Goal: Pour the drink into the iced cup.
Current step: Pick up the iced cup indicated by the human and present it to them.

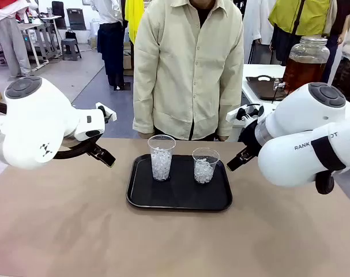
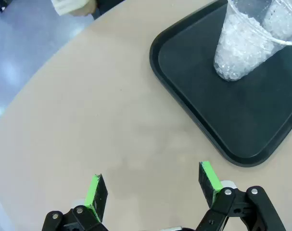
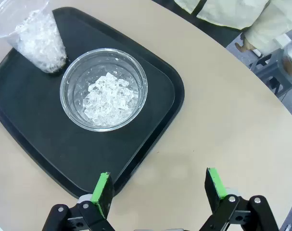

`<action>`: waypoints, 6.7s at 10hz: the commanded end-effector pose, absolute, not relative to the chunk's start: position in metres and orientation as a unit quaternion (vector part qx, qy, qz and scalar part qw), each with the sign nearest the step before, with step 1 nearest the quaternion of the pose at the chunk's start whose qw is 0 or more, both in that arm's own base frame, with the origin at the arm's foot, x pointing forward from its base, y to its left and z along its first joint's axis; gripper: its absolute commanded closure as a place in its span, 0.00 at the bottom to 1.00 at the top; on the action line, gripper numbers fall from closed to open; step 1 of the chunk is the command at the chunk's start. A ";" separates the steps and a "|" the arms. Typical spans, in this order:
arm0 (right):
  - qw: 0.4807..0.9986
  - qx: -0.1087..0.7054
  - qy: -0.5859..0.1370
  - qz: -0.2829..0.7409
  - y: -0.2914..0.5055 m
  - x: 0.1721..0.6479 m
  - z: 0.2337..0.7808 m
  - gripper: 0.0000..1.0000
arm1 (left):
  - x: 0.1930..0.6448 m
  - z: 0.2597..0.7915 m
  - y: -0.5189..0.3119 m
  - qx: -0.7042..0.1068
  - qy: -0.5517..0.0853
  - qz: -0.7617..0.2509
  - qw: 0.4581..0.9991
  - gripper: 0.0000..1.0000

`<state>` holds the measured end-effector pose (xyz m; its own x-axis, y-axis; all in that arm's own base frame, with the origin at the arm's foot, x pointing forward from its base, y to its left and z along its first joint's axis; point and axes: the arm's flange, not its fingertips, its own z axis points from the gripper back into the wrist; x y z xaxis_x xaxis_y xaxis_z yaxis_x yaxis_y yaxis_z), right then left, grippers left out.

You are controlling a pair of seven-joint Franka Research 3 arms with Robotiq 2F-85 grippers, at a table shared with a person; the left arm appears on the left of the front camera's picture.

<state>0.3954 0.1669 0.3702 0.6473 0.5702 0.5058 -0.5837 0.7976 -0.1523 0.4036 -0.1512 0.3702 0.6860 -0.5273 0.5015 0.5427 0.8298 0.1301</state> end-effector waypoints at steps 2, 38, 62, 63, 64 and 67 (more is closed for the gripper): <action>0.907 0.012 -0.274 0.318 0.167 0.395 0.370 0.00 | 0.404 0.370 -0.151 -0.014 -0.269 -0.291 0.918 0.00; 0.810 0.584 -0.055 -0.015 0.028 0.473 0.457 0.00 | 0.469 0.482 -0.055 -0.552 -0.165 0.005 0.817 0.00; 0.731 0.676 0.074 -0.057 0.002 0.531 0.364 0.00 | 0.532 0.383 -0.041 -0.655 -0.020 0.019 0.755 0.00; 0.731 0.676 0.074 -0.057 0.002 0.531 0.364 0.00 | 0.532 0.383 -0.041 -0.655 -0.020 0.019 0.755 0.00; 0.731 0.676 0.074 -0.057 0.002 0.531 0.364 0.00 | 0.532 0.383 -0.041 -0.655 -0.020 0.019 0.755 0.00; 0.731 0.676 0.074 -0.057 0.002 0.531 0.364 0.00 | 0.532 0.383 -0.041 -0.655 -0.020 0.019 0.755 0.00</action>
